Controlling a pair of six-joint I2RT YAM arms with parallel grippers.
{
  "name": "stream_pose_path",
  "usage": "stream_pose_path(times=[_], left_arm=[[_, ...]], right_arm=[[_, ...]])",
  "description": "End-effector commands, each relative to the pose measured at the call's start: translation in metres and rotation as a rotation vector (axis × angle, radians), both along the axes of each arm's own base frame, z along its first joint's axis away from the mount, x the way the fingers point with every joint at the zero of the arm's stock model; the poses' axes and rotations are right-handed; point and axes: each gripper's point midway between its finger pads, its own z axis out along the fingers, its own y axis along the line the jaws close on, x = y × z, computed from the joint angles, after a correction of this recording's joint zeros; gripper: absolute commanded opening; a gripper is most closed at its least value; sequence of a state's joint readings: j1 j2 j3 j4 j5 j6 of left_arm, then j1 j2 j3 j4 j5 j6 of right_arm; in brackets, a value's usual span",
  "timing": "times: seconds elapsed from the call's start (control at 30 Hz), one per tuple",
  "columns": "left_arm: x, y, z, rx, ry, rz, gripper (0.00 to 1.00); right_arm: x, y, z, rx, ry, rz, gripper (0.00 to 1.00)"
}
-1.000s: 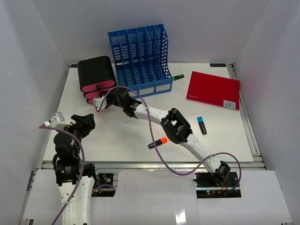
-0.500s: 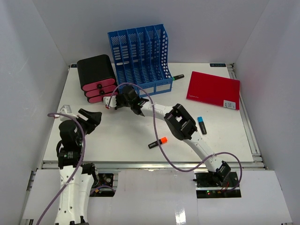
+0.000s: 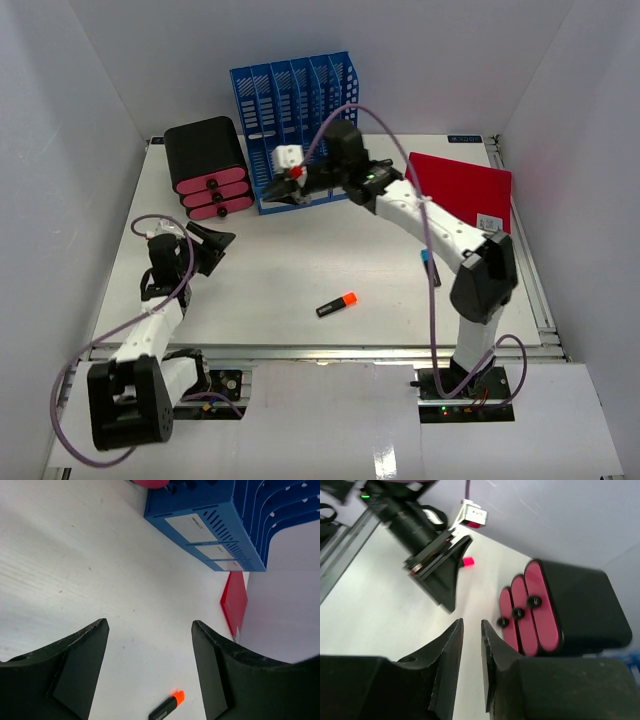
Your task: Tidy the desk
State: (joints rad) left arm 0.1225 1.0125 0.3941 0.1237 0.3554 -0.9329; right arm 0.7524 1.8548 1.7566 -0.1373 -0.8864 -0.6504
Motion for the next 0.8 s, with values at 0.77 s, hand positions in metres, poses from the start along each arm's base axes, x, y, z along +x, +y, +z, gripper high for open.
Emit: stream_pose_path(times=[0.77], left_arm=[[0.131, 0.045, -0.048, -0.171, -0.174, 0.021, 0.51]], right_arm=[[-0.023, -0.205, -0.047, 0.021, 0.403, -0.171, 0.32]])
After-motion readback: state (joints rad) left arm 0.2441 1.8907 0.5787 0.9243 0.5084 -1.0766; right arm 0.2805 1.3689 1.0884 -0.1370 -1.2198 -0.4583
